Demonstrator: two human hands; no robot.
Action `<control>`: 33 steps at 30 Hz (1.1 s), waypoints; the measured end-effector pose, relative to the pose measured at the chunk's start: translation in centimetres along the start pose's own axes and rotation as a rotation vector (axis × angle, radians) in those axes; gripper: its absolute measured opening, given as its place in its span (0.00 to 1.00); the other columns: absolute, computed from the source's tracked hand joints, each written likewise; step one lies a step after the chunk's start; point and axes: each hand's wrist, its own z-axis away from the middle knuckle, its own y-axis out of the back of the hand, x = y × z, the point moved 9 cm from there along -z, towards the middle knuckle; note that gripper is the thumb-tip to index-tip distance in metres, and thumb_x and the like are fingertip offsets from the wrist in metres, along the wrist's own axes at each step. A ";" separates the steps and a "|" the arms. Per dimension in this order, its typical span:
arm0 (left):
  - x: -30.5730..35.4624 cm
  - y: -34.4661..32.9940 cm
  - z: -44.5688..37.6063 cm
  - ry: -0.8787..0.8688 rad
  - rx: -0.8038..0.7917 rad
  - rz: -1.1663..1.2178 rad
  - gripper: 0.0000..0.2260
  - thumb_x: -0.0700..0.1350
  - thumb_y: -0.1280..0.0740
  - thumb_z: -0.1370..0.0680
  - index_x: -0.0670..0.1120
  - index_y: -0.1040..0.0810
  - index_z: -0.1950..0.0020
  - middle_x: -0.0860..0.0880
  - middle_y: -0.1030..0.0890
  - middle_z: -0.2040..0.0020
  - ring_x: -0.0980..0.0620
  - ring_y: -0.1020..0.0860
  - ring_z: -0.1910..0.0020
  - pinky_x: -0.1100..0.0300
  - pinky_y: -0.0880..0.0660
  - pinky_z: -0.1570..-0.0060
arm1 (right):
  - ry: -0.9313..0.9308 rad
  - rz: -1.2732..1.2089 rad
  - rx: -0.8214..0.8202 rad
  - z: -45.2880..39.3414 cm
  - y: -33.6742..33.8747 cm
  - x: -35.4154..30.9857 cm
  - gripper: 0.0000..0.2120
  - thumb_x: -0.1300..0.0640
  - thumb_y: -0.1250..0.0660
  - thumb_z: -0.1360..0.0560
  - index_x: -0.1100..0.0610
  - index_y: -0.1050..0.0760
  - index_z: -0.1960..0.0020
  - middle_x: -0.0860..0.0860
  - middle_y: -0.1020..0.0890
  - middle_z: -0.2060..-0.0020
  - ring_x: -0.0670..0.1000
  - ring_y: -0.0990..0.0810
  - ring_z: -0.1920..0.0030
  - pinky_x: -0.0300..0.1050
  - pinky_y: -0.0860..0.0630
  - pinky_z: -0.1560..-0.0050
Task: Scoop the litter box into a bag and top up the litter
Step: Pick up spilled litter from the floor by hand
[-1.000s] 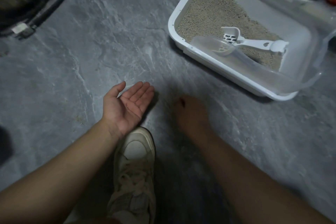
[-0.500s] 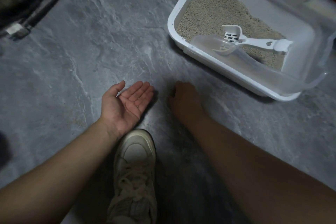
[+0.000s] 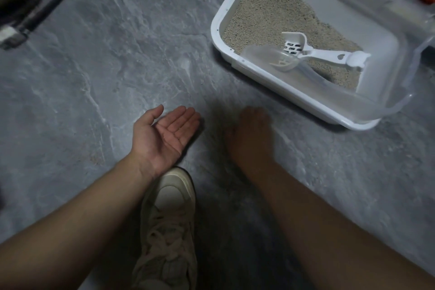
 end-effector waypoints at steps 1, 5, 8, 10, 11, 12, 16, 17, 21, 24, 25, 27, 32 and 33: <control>-0.1 -0.2 0.0 0.002 -0.002 -0.004 0.21 0.50 0.38 0.18 0.34 0.22 0.37 0.35 0.16 0.40 0.36 0.16 0.42 0.45 0.17 0.45 | -0.114 -0.020 -0.016 0.5 -0.1 2.2 0.23 0.52 0.29 0.27 0.64 0.28 0.38 0.63 0.26 0.41 0.65 0.27 0.41 0.55 0.27 0.44; -0.6 -0.8 -0.1 0.014 -0.008 -0.018 0.21 0.50 0.38 0.18 0.33 0.22 0.37 0.34 0.16 0.40 0.36 0.16 0.43 0.45 0.17 0.47 | -0.312 -0.014 -0.083 2.6 -2.7 7.2 0.33 0.49 0.35 0.25 0.64 0.38 0.26 0.66 0.36 0.28 0.66 0.37 0.28 0.58 0.36 0.29; -0.9 -1.1 -0.2 0.021 -0.012 -0.034 0.21 0.50 0.38 0.18 0.34 0.22 0.36 0.35 0.16 0.40 0.36 0.15 0.43 0.45 0.17 0.46 | -0.296 0.011 -0.156 2.7 -5.1 6.4 0.36 0.49 0.40 0.21 0.67 0.47 0.21 0.69 0.48 0.23 0.68 0.50 0.22 0.60 0.49 0.23; -1.0 -1.1 -0.1 0.020 -0.015 -0.048 0.21 0.50 0.39 0.18 0.34 0.22 0.36 0.35 0.16 0.40 0.37 0.15 0.43 0.45 0.17 0.45 | -0.252 0.015 -0.159 2.3 -5.7 4.9 0.35 0.50 0.42 0.21 0.69 0.48 0.22 0.70 0.48 0.23 0.70 0.50 0.23 0.60 0.51 0.23; -0.9 -1.1 -0.1 0.018 -0.015 -0.051 0.21 0.50 0.39 0.18 0.34 0.22 0.36 0.35 0.16 0.40 0.37 0.15 0.43 0.45 0.18 0.45 | -0.200 0.011 -0.145 2.2 -5.9 4.0 0.34 0.51 0.44 0.21 0.70 0.47 0.22 0.71 0.46 0.23 0.70 0.48 0.23 0.60 0.50 0.23; -0.9 -1.0 -0.1 0.016 -0.015 -0.052 0.21 0.50 0.39 0.18 0.34 0.22 0.37 0.35 0.16 0.40 0.37 0.15 0.43 0.45 0.18 0.45 | -0.133 0.006 -0.123 2.1 -5.9 2.9 0.33 0.52 0.48 0.21 0.70 0.45 0.22 0.72 0.44 0.24 0.70 0.46 0.23 0.60 0.47 0.23; -0.6 -0.7 -0.1 0.007 -0.015 -0.051 0.21 0.50 0.39 0.18 0.34 0.22 0.36 0.35 0.16 0.40 0.37 0.15 0.43 0.45 0.18 0.43 | 0.010 0.008 -0.176 2.5 -6.2 0.5 0.41 0.54 0.68 0.30 0.67 0.46 0.21 0.68 0.46 0.22 0.65 0.47 0.21 0.54 0.47 0.23; -0.5 -0.7 0.0 0.004 -0.017 -0.048 0.21 0.50 0.39 0.18 0.34 0.22 0.36 0.35 0.16 0.40 0.37 0.16 0.43 0.45 0.18 0.43 | 0.023 0.022 -0.231 2.7 -6.5 0.5 0.41 0.54 0.68 0.30 0.66 0.48 0.20 0.67 0.49 0.21 0.64 0.50 0.20 0.53 0.50 0.22; -0.4 -0.6 0.0 -0.001 -0.026 -0.038 0.21 0.50 0.39 0.18 0.34 0.22 0.36 0.35 0.16 0.40 0.37 0.16 0.42 0.46 0.19 0.41 | 0.106 0.046 -0.210 2.9 -6.2 1.1 0.30 0.63 0.42 0.24 0.65 0.41 0.22 0.64 0.38 0.24 0.65 0.40 0.24 0.54 0.42 0.24; -0.3 -0.6 0.4 -0.007 -0.033 -0.021 0.21 0.50 0.38 0.18 0.34 0.21 0.37 0.35 0.16 0.40 0.37 0.15 0.43 0.46 0.18 0.42 | 0.186 0.024 -0.115 3.0 -5.3 1.0 0.23 0.66 0.30 0.33 0.66 0.22 0.38 0.63 0.21 0.41 0.65 0.23 0.43 0.55 0.25 0.41; -0.1 -0.6 0.6 -0.011 -0.039 -0.012 0.21 0.50 0.38 0.18 0.34 0.21 0.37 0.35 0.16 0.40 0.37 0.15 0.43 0.46 0.18 0.43 | 0.219 0.034 -0.091 3.0 -4.8 0.6 0.19 0.65 0.29 0.35 0.65 0.20 0.44 0.62 0.20 0.47 0.65 0.23 0.48 0.54 0.24 0.46; 0.4 -0.2 1.1 -0.025 -0.042 0.012 0.21 0.50 0.38 0.18 0.34 0.21 0.37 0.35 0.16 0.40 0.37 0.15 0.43 0.45 0.18 0.44 | 0.268 0.059 -0.076 2.8 -4.1 -0.5 0.14 0.64 0.27 0.36 0.63 0.19 0.51 0.61 0.19 0.54 0.64 0.22 0.53 0.53 0.24 0.53; 3.1 2.4 2.9 -0.106 -0.031 0.102 0.20 0.49 0.38 0.18 0.34 0.21 0.37 0.35 0.16 0.40 0.37 0.16 0.43 0.45 0.18 0.43 | 0.326 -0.054 -0.106 1.8 -3.4 -4.7 0.09 0.61 0.35 0.23 0.60 0.20 0.45 0.60 0.19 0.49 0.63 0.20 0.49 0.52 0.25 0.51; 4.0 3.2 3.5 -0.135 -0.029 0.132 0.20 0.49 0.38 0.18 0.34 0.21 0.37 0.35 0.16 0.40 0.37 0.15 0.43 0.45 0.19 0.42 | 0.326 -0.074 -0.134 1.4 -3.5 -5.5 0.09 0.60 0.38 0.21 0.59 0.21 0.44 0.59 0.20 0.47 0.62 0.21 0.47 0.50 0.26 0.51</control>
